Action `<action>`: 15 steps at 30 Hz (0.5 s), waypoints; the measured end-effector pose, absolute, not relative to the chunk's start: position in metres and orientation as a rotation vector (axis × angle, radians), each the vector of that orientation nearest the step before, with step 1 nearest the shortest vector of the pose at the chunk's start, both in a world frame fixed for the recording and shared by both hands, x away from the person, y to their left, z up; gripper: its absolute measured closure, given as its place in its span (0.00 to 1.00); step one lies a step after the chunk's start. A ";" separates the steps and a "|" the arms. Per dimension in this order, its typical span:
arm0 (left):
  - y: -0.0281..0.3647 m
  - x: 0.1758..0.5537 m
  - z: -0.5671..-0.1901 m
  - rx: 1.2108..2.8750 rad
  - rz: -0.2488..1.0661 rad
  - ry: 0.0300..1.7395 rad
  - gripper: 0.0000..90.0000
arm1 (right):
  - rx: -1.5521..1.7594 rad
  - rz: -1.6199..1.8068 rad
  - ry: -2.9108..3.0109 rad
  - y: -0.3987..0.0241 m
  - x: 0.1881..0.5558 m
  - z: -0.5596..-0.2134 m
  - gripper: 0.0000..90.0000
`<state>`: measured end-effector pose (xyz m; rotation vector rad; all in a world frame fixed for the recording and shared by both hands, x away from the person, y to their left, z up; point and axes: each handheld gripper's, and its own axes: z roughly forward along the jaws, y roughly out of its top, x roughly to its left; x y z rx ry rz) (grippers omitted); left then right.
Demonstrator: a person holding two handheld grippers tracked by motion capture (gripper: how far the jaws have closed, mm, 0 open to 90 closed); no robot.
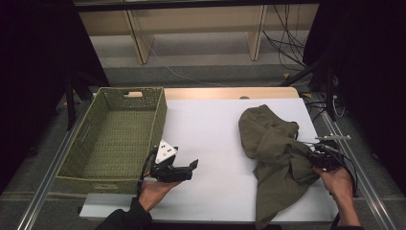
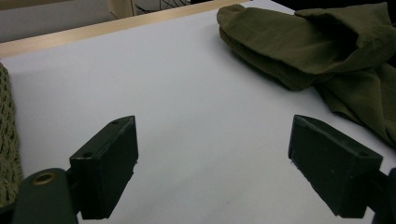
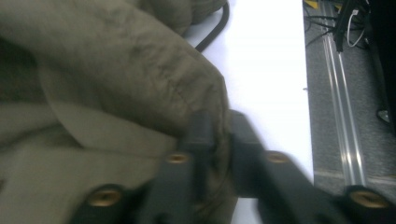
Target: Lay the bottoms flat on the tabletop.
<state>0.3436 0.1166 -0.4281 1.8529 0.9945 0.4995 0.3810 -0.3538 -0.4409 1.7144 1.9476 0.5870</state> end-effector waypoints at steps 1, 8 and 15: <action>0.117 0.343 -0.428 1.854 0.499 0.994 0.17 | 1.705 0.571 1.957 -0.352 0.381 -0.440 0.78; 0.117 0.344 -0.429 1.855 0.498 0.999 0.17 | 1.612 0.764 1.922 -0.334 0.370 -0.399 0.45; 0.118 0.344 -0.428 1.854 0.499 0.997 0.17 | 1.430 1.018 2.093 -0.285 0.362 -0.385 0.38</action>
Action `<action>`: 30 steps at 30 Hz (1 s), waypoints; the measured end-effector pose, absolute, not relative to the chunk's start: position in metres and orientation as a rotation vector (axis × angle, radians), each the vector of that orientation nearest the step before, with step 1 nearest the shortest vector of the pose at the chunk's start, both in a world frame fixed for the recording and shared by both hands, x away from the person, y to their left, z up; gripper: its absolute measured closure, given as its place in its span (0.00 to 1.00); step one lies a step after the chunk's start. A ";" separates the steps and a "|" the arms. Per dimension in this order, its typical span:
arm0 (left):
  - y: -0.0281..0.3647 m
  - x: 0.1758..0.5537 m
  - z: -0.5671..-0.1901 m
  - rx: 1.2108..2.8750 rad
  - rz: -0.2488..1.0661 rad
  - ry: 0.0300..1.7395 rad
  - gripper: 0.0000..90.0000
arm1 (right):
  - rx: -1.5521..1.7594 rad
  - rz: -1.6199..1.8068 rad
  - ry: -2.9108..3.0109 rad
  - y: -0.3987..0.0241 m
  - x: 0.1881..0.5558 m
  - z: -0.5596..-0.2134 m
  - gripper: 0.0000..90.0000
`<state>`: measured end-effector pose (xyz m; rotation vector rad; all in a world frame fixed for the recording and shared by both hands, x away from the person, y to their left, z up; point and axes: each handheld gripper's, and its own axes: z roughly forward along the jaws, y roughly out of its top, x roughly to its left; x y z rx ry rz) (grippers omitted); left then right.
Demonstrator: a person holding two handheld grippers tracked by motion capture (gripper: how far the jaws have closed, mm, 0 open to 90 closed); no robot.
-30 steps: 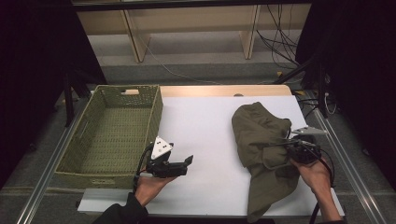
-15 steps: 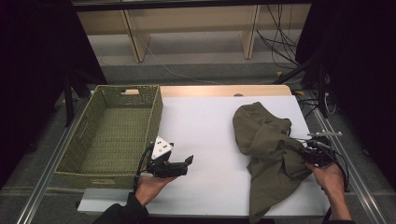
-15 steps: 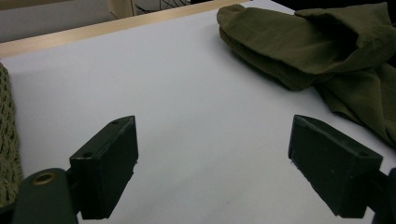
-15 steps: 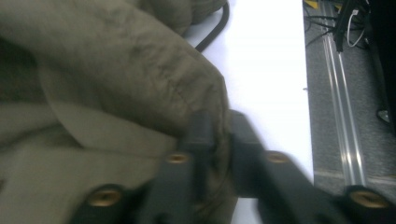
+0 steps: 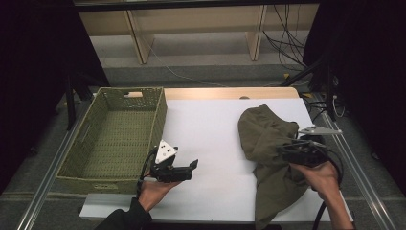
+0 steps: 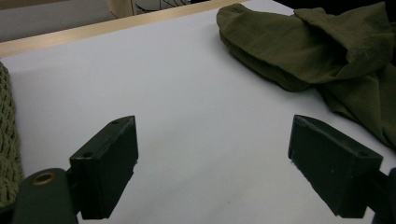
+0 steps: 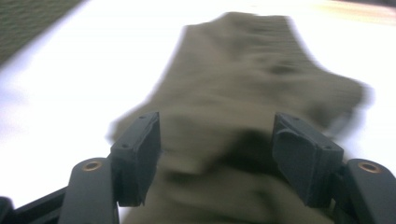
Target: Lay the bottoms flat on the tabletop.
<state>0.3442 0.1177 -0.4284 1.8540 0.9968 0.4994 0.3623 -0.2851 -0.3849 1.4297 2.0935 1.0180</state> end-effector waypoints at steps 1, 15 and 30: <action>0.118 0.344 -0.428 1.854 0.499 0.997 0.17 | 1.420 1.042 2.117 -0.277 0.362 -0.387 0.36; 0.119 0.343 -0.427 1.847 0.503 0.996 0.17 | 1.272 0.655 2.291 -0.223 0.375 -0.435 0.62; 0.119 0.343 -0.426 1.845 0.506 0.997 0.17 | 1.435 0.751 1.902 -0.297 0.377 -0.411 0.99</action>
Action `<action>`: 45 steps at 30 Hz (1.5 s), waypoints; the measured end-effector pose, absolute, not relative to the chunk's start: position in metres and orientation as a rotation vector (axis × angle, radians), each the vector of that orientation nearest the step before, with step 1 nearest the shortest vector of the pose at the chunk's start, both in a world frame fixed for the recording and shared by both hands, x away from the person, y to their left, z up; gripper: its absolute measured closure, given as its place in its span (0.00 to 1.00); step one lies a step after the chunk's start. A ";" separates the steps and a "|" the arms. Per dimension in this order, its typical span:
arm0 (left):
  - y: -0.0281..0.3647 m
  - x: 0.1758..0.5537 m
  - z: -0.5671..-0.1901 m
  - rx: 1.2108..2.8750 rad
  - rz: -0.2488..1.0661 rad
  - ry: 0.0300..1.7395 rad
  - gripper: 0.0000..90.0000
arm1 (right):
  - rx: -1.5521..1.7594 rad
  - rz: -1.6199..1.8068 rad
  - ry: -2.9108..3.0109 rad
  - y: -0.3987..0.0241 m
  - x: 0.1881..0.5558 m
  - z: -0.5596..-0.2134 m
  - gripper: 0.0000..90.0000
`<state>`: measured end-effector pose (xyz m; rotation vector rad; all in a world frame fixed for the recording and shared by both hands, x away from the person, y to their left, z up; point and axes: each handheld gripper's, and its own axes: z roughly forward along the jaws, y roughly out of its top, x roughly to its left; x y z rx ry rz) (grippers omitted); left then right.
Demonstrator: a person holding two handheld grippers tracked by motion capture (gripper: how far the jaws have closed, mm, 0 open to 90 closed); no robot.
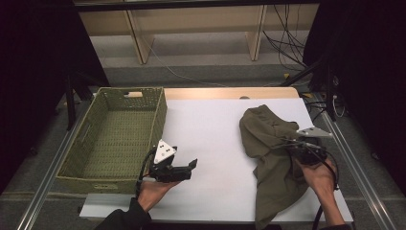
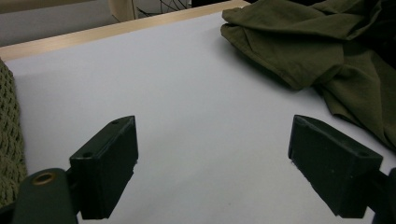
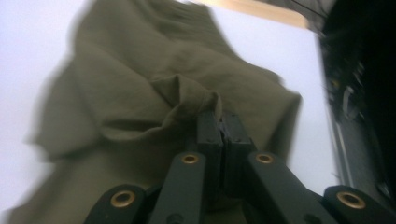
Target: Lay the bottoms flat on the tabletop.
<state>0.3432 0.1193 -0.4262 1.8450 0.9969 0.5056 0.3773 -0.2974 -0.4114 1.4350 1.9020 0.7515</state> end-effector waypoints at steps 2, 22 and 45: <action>0.119 0.343 -0.426 1.845 0.506 0.998 0.17 | 1.487 0.725 1.869 -0.312 0.380 -0.416 0.98; 0.119 0.343 -0.426 1.846 0.508 0.997 0.17 | 1.460 0.920 1.938 -0.293 0.363 -0.389 0.43; 0.119 0.343 -0.426 1.845 0.510 0.994 0.17 | 1.358 0.625 2.315 -0.228 0.375 -0.448 0.98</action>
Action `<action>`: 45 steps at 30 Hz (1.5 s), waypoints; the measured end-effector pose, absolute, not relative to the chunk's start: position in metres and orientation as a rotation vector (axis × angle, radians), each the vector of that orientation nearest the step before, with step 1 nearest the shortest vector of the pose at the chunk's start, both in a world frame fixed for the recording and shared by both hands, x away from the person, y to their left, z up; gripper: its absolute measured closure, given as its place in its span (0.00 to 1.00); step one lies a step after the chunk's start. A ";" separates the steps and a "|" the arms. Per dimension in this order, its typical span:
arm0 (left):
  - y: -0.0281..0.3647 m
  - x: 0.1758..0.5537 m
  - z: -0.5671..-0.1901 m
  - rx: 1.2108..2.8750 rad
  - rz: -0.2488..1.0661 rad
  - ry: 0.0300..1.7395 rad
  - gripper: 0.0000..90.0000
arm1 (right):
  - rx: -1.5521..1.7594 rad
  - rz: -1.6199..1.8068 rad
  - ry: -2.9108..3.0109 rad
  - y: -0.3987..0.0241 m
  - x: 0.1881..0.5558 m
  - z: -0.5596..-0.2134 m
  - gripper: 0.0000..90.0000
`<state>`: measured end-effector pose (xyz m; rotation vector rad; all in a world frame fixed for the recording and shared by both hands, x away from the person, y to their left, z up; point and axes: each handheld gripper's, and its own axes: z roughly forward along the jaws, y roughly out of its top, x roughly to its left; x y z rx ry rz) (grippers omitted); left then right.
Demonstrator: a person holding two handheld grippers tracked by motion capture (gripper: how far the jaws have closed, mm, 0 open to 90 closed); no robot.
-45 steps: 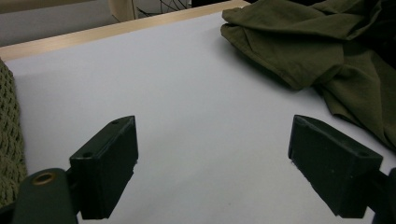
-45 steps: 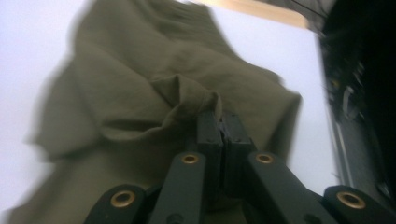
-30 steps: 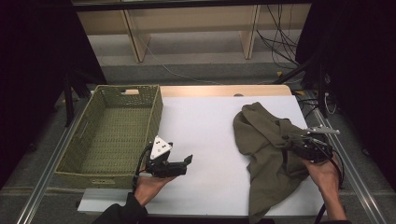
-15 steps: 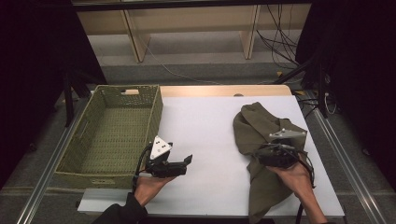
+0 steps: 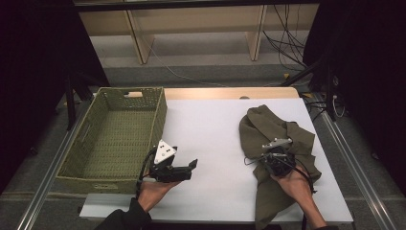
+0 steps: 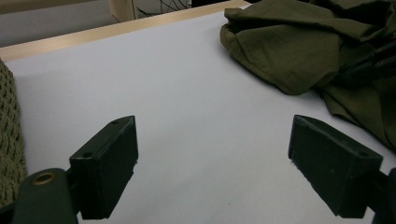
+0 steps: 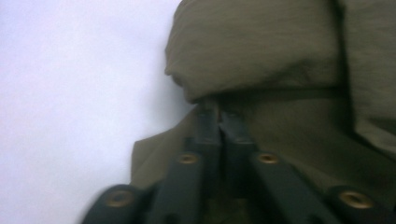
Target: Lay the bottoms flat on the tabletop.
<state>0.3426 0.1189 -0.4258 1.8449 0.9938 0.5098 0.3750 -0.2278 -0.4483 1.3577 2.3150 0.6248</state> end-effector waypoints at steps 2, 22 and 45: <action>0.119 0.343 -0.426 1.844 0.512 0.996 0.17 | 1.338 0.635 2.334 -0.226 0.374 -0.448 1.00; 0.121 0.343 -0.426 1.839 0.518 1.001 0.17 | 1.130 0.952 2.527 -0.161 0.349 -0.434 0.79; 0.120 0.343 -0.426 1.841 0.516 1.000 0.17 | 1.365 0.674 2.243 -0.265 0.384 -0.435 0.34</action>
